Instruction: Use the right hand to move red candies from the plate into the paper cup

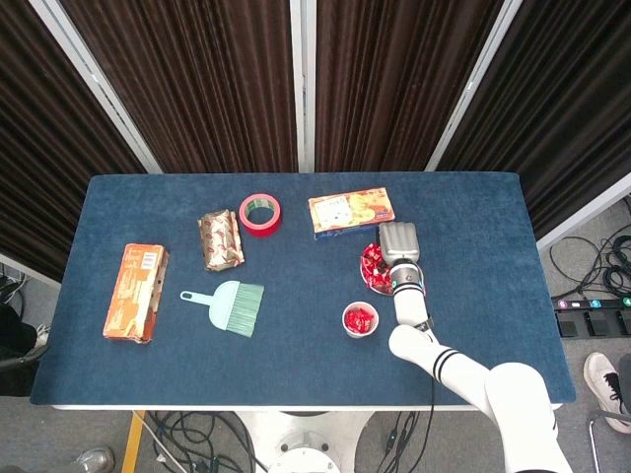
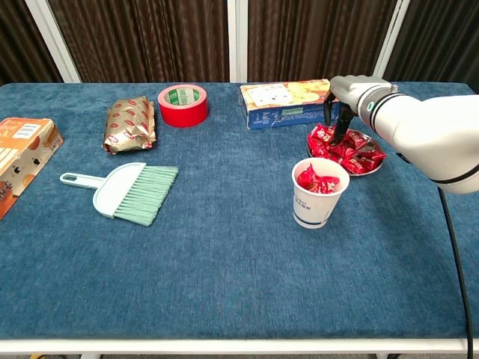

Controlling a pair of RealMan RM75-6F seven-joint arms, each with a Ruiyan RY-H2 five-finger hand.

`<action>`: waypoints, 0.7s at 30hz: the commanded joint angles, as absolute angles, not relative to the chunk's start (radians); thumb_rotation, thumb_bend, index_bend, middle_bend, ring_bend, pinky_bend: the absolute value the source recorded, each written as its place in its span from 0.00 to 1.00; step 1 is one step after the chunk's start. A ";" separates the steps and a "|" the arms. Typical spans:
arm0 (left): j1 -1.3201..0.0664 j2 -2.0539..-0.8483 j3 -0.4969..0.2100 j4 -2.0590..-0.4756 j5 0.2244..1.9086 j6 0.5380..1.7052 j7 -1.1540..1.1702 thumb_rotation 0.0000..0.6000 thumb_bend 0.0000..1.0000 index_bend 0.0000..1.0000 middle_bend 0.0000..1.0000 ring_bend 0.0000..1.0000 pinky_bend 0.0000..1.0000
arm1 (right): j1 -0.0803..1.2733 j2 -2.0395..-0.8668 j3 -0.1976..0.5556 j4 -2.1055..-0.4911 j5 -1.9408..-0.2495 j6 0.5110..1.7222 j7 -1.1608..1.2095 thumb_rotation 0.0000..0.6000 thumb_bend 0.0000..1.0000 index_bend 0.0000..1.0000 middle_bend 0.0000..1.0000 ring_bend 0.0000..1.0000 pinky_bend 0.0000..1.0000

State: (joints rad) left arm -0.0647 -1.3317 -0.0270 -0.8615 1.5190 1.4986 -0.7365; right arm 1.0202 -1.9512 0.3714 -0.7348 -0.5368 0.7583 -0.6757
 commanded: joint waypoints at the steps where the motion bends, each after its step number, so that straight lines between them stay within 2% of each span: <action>1: -0.064 -1.332 -0.026 -0.861 1.520 1.498 -0.737 0.73 0.09 0.14 0.14 0.05 0.19 | 1.026 -1.960 0.378 -0.716 -0.530 0.740 -0.681 1.00 0.05 0.52 1.00 1.00 0.95; 11: -0.062 -1.334 -0.023 -0.860 1.521 1.499 -0.740 0.73 0.09 0.14 0.14 0.05 0.19 | 1.039 -1.981 0.386 -0.679 -0.526 0.705 -0.692 1.00 0.09 0.52 1.00 1.00 0.95; 21: -0.061 -1.337 -0.023 -0.854 1.522 1.501 -0.748 0.73 0.09 0.14 0.14 0.05 0.19 | 1.035 -1.981 0.385 -0.687 -0.537 0.709 -0.699 1.00 0.15 0.59 1.00 1.00 0.95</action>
